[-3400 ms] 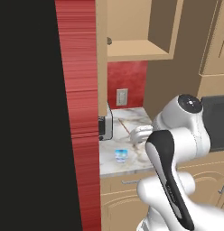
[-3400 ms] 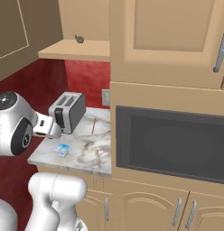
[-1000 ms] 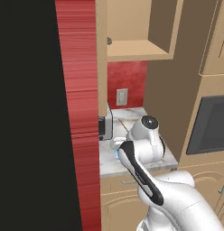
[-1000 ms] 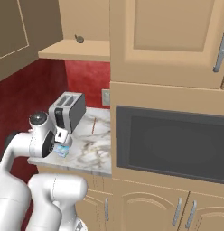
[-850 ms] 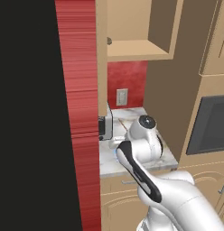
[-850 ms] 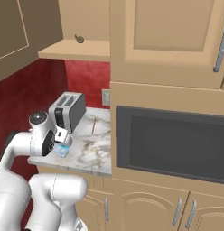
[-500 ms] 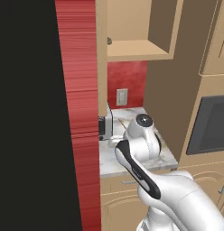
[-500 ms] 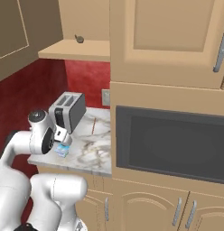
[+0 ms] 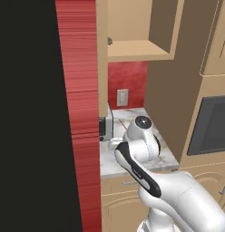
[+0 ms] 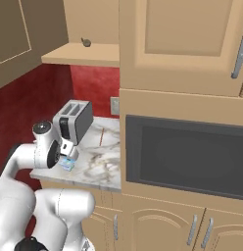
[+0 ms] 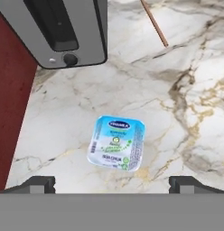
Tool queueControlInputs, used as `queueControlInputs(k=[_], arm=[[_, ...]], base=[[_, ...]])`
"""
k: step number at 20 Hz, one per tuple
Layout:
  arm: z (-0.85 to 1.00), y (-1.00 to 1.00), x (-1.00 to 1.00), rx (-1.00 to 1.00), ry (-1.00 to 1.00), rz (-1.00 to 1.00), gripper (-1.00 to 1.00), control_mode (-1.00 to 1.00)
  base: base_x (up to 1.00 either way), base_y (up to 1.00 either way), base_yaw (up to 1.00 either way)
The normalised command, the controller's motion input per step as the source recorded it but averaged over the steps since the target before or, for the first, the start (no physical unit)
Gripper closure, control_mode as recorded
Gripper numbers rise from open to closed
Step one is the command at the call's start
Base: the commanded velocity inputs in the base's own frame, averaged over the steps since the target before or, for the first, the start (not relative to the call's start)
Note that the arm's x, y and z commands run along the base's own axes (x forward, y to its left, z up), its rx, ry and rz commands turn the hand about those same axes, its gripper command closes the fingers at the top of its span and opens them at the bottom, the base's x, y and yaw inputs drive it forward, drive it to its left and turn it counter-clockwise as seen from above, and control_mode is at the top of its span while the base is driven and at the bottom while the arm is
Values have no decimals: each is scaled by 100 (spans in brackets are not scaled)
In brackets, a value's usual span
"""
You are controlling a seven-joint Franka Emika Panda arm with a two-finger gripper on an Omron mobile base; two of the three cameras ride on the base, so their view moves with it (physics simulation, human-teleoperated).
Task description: Pick the yogurt and yogurt from the counter and place them in the cabinets closest to them.
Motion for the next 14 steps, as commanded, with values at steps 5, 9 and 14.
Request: queueControlInputs(k=[5,9,14], arm=[[-30,1,5,0,0,0,-100,-100],[-29,2,6,0,0,0,-100,-100],[-30,-3,0,-1,0,-1,-100,-100]], base=[[0,0,0],[0,0,0],[0,0,0]])
